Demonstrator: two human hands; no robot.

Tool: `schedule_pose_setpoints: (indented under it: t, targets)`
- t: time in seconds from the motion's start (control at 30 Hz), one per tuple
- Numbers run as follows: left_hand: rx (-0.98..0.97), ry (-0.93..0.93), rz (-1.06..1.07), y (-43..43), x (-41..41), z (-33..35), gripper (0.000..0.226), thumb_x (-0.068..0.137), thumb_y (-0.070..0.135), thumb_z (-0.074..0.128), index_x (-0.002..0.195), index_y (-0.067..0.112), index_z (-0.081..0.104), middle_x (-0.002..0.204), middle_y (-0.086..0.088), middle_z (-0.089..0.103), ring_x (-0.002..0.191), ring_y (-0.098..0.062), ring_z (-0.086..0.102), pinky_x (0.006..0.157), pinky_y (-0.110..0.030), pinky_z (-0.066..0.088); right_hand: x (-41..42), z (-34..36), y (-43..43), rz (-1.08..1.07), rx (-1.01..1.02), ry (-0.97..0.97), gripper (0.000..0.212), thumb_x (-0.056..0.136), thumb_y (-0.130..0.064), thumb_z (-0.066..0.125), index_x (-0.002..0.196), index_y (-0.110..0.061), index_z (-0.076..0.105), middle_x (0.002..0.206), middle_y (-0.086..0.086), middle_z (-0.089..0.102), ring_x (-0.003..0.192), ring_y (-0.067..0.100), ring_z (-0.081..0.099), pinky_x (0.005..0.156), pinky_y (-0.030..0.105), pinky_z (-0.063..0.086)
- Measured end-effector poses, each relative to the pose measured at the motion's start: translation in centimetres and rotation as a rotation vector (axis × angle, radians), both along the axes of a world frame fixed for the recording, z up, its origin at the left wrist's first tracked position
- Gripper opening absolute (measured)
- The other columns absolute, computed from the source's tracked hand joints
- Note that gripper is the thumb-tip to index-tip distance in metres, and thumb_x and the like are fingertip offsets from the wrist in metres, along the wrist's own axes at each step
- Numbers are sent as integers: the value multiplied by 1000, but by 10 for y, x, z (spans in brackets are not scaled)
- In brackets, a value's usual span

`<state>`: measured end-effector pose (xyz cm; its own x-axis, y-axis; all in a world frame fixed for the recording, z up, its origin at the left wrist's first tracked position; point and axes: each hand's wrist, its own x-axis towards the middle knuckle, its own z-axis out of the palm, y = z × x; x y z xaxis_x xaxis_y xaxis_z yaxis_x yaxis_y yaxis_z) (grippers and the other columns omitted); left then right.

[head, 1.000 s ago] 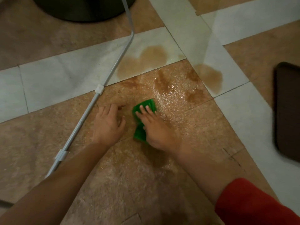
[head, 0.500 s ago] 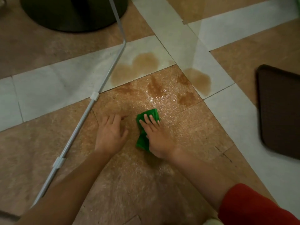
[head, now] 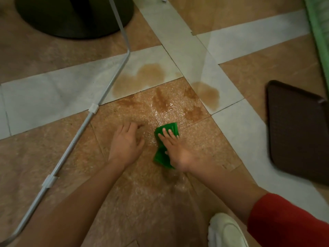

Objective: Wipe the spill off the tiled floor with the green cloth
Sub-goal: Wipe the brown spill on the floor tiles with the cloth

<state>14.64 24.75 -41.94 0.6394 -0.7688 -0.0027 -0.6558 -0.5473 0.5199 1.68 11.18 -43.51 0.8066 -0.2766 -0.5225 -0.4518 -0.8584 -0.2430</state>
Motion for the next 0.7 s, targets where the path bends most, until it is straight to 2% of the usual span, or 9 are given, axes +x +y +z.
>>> schedule_pose_setpoints:
  t: [0.13,0.23,0.33,0.43,0.5,0.6,0.7]
  targets:
    - [-23,8,-12,-14,-10,-4,35,81,12,63,115,9,55,106,-10,58,101,-28,49,87,-36,40,6,-7,-18,13,70,-38,71,98,-16,41,149,-21,-9,154,-3,-21,137,13,-23,119,40,-2]
    - [-37,-11,1,-21,-12,-8,32,80,12,65,110,7,57,100,-10,59,94,-27,50,81,-32,38,29,-10,-29,-71,92,-75,69,99,-15,38,149,-16,-8,156,2,-20,142,19,-21,117,38,-6]
    - [-42,-40,2,-24,-7,-14,34,80,13,66,113,10,57,100,-8,59,92,-24,51,80,-28,36,44,-11,-28,-68,113,-141,67,99,-14,38,150,-15,-5,157,4,-17,143,22,-18,116,38,-8]
    - [-35,-32,44,-22,1,-20,34,82,15,64,114,12,55,100,-6,58,92,-22,51,79,-31,42,55,-11,-26,9,245,-199,68,96,-7,42,151,-16,3,158,3,-11,144,20,-16,115,35,-9]
    - [-32,-33,95,-21,4,-22,33,81,15,63,112,11,54,99,-6,57,91,-22,53,74,-28,39,65,-7,-28,47,340,-214,71,93,-2,48,151,-18,9,158,1,-6,144,17,-12,115,34,-7]
    - [-22,0,156,-20,6,-24,37,82,16,63,117,12,52,105,-5,56,97,-21,51,78,-28,37,73,2,-42,80,411,-204,75,89,-7,59,150,-22,18,159,-4,3,145,12,-2,115,31,-1]
    - [-27,-36,166,-26,6,-24,37,82,21,61,117,11,52,103,-5,55,95,-23,50,77,-30,38,70,11,-58,22,419,-301,65,86,-14,63,143,-24,34,156,-4,19,144,13,10,115,32,-7]
